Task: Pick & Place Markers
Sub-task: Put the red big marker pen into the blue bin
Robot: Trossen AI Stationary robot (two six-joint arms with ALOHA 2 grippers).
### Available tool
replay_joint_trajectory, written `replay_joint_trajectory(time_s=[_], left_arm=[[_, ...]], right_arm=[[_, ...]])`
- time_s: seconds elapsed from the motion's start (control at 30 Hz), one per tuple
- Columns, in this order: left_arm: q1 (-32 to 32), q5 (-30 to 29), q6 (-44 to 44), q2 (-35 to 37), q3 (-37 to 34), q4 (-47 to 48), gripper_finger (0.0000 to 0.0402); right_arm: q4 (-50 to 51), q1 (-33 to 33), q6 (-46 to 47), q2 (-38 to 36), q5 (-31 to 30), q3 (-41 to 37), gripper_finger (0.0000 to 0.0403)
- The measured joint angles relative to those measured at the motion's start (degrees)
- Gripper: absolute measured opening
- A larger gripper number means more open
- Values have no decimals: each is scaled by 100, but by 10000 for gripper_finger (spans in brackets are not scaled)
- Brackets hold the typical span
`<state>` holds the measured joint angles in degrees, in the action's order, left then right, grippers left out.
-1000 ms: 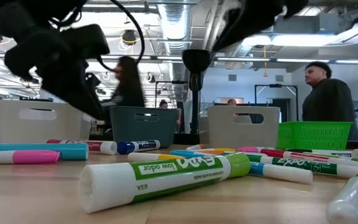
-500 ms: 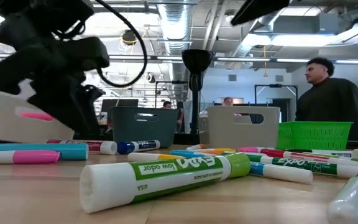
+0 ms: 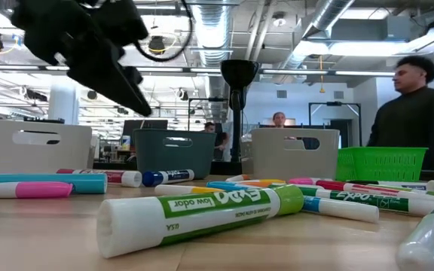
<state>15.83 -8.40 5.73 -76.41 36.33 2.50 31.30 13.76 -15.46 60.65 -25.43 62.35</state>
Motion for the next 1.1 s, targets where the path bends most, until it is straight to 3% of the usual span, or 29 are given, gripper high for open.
replay_joint_trajectory(time_s=[0.1, 0.3, 0.43, 0.8, 0.9, 1.1], left_arm=[[-215, 307, -360, -509, 458, 401, 184], [-446, 527, -526, -1335, 1522, 2590, 175], [-362, 1055, -503, -1670, 1548, 2568, 164], [-313, 750, -465, -2246, 1559, 2545, 153], [-248, 690, -455, -2139, 1536, 2554, 120], [-54, 671, -261, -1364, 1535, 2512, 14]], right_arm=[[1, 0, 0, 52, 0, 0, 166], [29, 0, 2, 190, 15, -5, 166], [95, -2, 0, 271, 15, -4, 166], [161, 8, 49, 354, 4, -4, 164], [160, 8, 88, 354, 7, -4, 163], [166, 8, 90, 354, 9, -4, 162]])
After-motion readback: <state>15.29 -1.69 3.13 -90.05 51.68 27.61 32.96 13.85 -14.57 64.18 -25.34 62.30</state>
